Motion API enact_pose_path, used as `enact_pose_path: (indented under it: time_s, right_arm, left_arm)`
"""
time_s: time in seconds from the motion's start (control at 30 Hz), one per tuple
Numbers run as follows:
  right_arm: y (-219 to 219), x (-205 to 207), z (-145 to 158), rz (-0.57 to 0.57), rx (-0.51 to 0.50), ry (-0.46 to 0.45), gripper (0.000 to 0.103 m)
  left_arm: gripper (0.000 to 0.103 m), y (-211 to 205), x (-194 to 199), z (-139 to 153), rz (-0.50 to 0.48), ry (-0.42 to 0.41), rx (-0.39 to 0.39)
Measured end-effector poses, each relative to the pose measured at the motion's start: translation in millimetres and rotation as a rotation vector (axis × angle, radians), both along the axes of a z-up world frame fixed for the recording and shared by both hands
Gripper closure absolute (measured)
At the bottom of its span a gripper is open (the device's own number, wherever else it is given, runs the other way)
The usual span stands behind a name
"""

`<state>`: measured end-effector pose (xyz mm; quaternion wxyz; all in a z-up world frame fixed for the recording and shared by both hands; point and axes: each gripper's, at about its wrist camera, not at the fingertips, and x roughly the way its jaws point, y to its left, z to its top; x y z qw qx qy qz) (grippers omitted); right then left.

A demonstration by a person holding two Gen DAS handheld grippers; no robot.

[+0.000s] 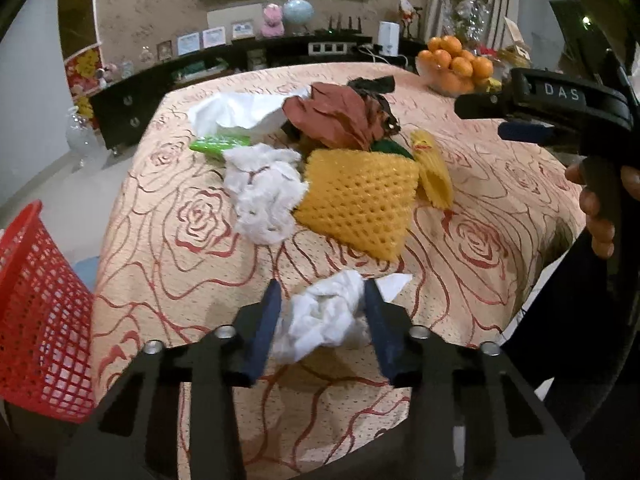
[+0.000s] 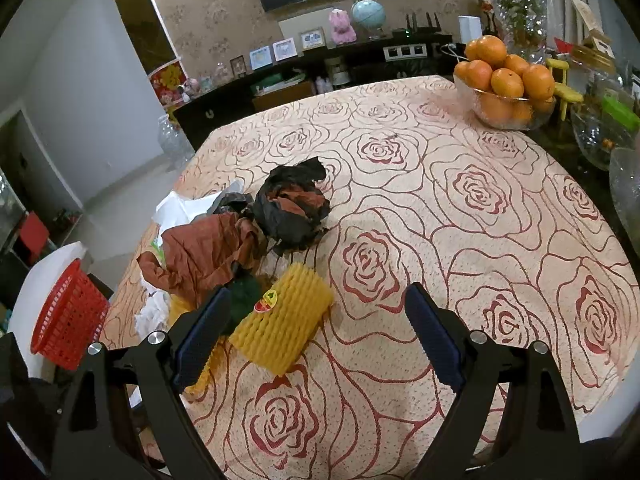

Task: Collect trash
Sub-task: 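Move the left tool to the table and grasp the white tissue, then hold the tissue in the left tool while the right tool grasps the brown cloth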

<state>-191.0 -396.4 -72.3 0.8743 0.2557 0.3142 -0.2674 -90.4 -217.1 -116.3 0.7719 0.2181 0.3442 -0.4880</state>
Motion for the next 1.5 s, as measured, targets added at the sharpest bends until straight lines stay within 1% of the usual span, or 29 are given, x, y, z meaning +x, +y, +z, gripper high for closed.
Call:
enact_pose_path:
  time_s: [0.03,0.07,0.23,0.37,0.53,0.57,0.7,0.73,0.8,0.83,0.93,1.07,1.13,1.23,1.37,1.43,1.5]
  right_arm:
    - [0,1,-1,0.002,0.002,0.002,0.017]
    - [0,1,-2,0.005,0.005,0.005,0.017]
    - [0,5,-5,0.014,0.022,0.009,0.017]
    - [6,12,-5,0.041,0.009,0.008,0.017]
    - [18,27,-1,0.09,-0.034,0.006,0.017]
    - [22,31,0,0.103,-0.047,0.009,0.017]
    - [32,46,2,0.155,-0.064,0.005,0.017]
    - [35,50,3,0.167,-0.071,0.003,0.017]
    - [40,60,6,0.189,-0.086,-0.005,0.011]
    - [42,64,7,0.197,-0.092,-0.011,0.01]
    - [46,80,8,0.227,-0.111,-0.007,0.009]
    - [46,102,3,0.247,-0.112,0.027,0.009]
    - [43,115,-5,0.248,-0.113,0.071,0.009]
    - [37,125,-14,0.237,-0.102,0.106,0.009]
    - [32,128,-16,0.232,-0.084,0.097,0.009]
    - [32,128,-15,0.228,-0.083,0.097,0.013]
    - [32,128,-16,0.237,-0.076,0.103,0.028]
  left_arm:
    - [0.072,0,-1,0,-0.005,0.001,-0.001]
    - [0.074,0,-2,0,-0.011,-0.001,-0.002]
    - [0.076,2,-3,2,-0.013,-0.01,-0.004]
    - [0.077,9,4,11,0.019,-0.017,-0.031]
    - [0.077,26,22,29,0.108,-0.033,-0.091]
    - [0.076,32,28,34,0.14,-0.04,-0.105]
    - [0.077,46,42,47,0.236,-0.089,-0.134]
    - [0.076,50,45,49,0.254,-0.092,-0.142]
    - [0.076,57,51,54,0.292,-0.1,-0.155]
    - [0.076,59,54,56,0.306,-0.099,-0.161]
    - [0.076,63,57,57,0.318,-0.094,-0.164]
    - [0.076,65,55,57,0.311,-0.109,-0.154]
    - [0.076,64,53,56,0.307,-0.115,-0.152]
    - [0.076,65,52,56,0.308,-0.122,-0.15]
    - [0.076,65,53,55,0.31,-0.123,-0.151]
    - [0.076,65,53,55,0.31,-0.124,-0.15]
    - [0.076,65,52,55,0.31,-0.127,-0.149]
